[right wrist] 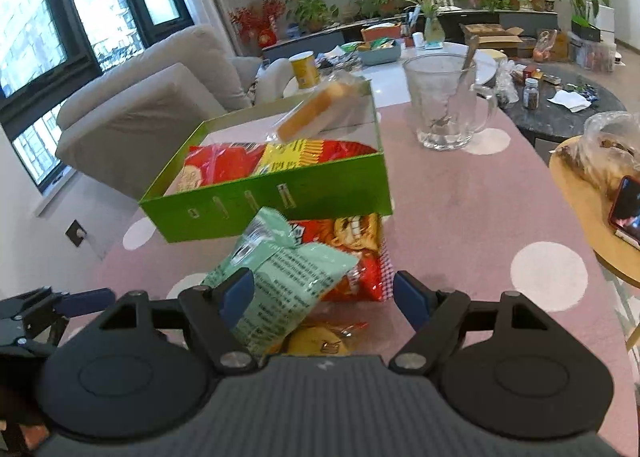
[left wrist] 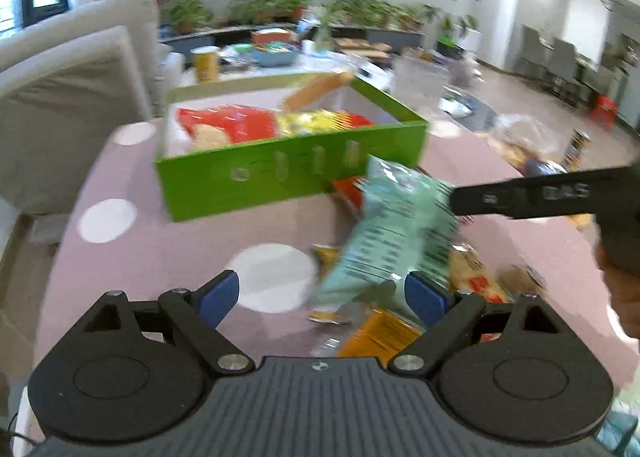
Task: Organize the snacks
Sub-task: 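Lower the left tool onto the mint-green snack bag and grasp it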
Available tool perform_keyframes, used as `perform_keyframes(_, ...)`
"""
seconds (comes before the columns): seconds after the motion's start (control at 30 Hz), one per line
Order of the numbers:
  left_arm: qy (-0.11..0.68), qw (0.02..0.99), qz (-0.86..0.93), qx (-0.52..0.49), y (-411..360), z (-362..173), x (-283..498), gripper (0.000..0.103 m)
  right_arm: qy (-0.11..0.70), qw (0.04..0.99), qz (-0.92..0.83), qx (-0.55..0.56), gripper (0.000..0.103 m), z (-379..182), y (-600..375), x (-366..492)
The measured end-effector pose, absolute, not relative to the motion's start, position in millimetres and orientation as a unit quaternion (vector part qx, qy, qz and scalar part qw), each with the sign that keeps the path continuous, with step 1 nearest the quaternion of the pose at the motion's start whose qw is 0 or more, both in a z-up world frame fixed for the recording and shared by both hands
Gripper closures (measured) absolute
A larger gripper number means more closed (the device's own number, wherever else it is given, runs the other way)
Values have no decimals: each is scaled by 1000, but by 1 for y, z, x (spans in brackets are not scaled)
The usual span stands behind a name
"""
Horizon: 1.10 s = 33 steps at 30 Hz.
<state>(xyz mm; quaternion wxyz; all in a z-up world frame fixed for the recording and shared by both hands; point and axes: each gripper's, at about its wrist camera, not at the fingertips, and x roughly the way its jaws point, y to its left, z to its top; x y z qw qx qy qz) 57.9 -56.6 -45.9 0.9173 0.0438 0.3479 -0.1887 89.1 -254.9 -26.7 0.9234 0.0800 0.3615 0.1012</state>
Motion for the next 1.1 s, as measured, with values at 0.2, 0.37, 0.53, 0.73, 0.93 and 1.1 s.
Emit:
perform_keyframes(0.2,373,910,-168,72,-68,-64,64,12,388,913,112,64,44,-40,-241,91)
perform_keyframes(0.37,379,908,-172,55,-63,-67,65,12,386,915,98,64,42,-46,-239,98)
perform_keyframes(0.53,378,908,-171,54,-63,-66,64,14,382,916,102,67,39,-46,-237,101)
perform_keyframes(0.73,358,916,-183,12,-49,-51,64,14,379,916,97,89,38,-39,-243,100)
perform_keyframes(0.93,359,911,-201,-29,-43,-45,78,37,391,905,111,125,38,-35,-243,103)
perform_keyframes(1.1,373,901,-220,-30,-52,-54,87,45,403,895,120,147,39,-39,-240,108)
